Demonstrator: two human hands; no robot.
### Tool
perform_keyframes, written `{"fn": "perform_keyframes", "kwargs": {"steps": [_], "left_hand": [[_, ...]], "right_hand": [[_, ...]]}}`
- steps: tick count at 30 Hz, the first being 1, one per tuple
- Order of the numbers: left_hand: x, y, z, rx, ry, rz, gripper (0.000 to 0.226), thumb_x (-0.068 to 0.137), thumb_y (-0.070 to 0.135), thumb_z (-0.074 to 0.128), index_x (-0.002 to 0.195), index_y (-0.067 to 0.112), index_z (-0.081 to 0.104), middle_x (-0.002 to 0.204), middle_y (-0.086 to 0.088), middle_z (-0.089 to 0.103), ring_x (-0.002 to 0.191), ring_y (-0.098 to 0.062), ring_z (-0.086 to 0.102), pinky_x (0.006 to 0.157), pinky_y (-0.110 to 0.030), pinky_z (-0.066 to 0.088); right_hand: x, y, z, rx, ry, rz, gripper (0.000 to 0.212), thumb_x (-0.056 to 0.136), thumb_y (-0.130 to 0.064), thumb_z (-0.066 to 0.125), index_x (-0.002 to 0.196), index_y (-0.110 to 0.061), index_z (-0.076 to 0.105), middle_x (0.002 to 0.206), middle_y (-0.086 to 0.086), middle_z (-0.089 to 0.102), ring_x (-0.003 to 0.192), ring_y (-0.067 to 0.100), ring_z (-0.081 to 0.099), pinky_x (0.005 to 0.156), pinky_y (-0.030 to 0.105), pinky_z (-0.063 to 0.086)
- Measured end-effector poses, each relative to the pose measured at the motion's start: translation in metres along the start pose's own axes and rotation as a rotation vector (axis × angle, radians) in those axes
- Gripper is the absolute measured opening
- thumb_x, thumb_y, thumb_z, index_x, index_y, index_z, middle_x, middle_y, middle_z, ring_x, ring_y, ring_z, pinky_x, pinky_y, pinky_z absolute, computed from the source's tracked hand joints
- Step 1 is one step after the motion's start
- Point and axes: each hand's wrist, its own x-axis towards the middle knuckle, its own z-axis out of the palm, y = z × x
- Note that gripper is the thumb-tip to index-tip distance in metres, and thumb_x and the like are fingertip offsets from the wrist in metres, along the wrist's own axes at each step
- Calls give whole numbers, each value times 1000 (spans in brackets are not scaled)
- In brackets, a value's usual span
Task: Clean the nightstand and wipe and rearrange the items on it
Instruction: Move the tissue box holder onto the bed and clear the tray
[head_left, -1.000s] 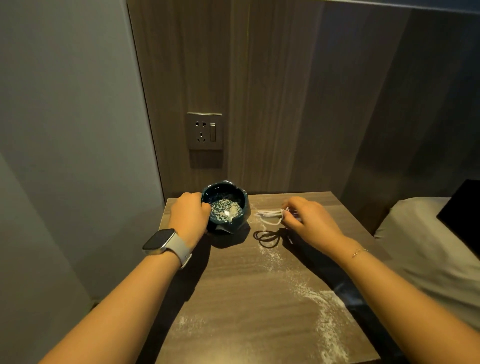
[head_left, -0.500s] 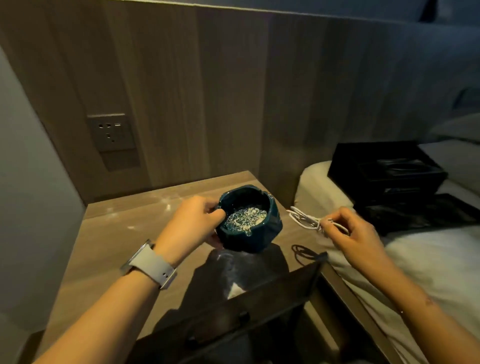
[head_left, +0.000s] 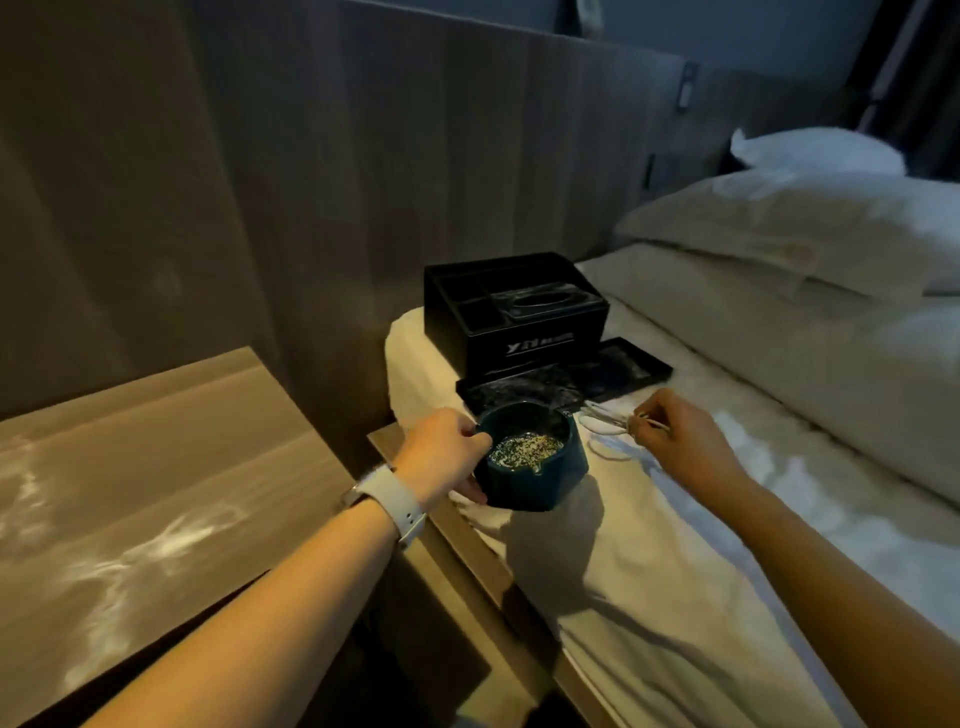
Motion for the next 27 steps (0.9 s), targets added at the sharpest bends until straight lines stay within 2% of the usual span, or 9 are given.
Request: {"fn": "perform_keyframes", "kwargs": {"steps": [3, 5, 7, 10, 14, 17, 20, 24, 27], "left_hand": [[31, 13, 33, 53, -27, 19, 24, 97, 17, 46, 85, 0, 57, 80, -28, 70, 59, -24, 71, 60, -37, 58], [47, 20, 48, 106, -24, 25, 30, 98, 19, 46, 70, 8, 45, 59, -20, 66, 60, -25, 71, 44, -23, 45], [60, 26, 60, 116, -16, 28, 40, 98, 18, 46, 61, 12, 33, 32, -3, 46, 63, -30, 71, 41, -22, 36], [73, 33, 78, 126, 8, 59, 43, 98, 17, 45, 58, 14, 29, 22, 0, 31, 63, -33, 70, 44, -25, 34], [84, 36, 96, 131, 52, 29, 31, 97, 21, 47, 70, 9, 42, 41, -4, 50, 54, -25, 69, 45, -26, 43], [80, 35, 96, 108, 76, 55, 30, 97, 28, 48, 83, 2, 55, 60, -16, 65, 59, -24, 70, 60, -34, 57], [60, 24, 84, 119, 153, 97, 30, 96, 35, 48, 104, 9, 62, 79, -12, 72, 69, -25, 70, 72, -39, 58], [-4, 0, 55, 36, 217, 126, 26, 92, 28, 51, 114, 19, 62, 99, 0, 68, 81, -17, 67, 73, -35, 57], [-71, -31, 29, -16, 289, 82, 22, 88, 25, 55, 105, 30, 66, 95, 13, 66, 82, -4, 63, 69, -22, 48]], "right_hand": [[19, 30, -1, -33, -23, 30, 8, 91, -18, 55, 86, -12, 55, 80, 6, 63, 74, 23, 58, 70, 39, 47], [27, 45, 1, -44, -33, 35, 8, 92, -20, 55, 86, -15, 55, 81, 4, 62, 73, 22, 57, 67, 37, 46], [29, 56, 3, -33, -42, 46, 9, 93, -22, 54, 86, -17, 55, 80, 1, 61, 72, 20, 56, 65, 35, 46], [30, 65, 4, 54, -92, 105, 10, 93, -30, 57, 92, -21, 60, 84, -5, 64, 77, 13, 60, 72, 34, 50], [21, 67, -4, 308, 24, 255, 18, 95, -31, 54, 97, -19, 68, 95, 0, 68, 92, 22, 63, 85, 40, 51], [-4, 55, -12, 328, 103, 229, 21, 96, -25, 53, 112, -19, 66, 108, -1, 66, 102, 18, 61, 93, 41, 50], [-41, 24, -14, 315, 136, 112, 22, 95, -18, 54, 113, -19, 66, 110, -3, 65, 101, 11, 58, 86, 23, 45], [-99, -32, 6, 396, 37, 49, 21, 93, -22, 56, 111, -28, 66, 104, -17, 64, 96, -4, 58, 83, 15, 45], [-144, -73, 28, 432, -119, -11, 20, 94, -30, 54, 111, -36, 62, 105, -22, 61, 97, -9, 56, 82, 13, 46]]}}
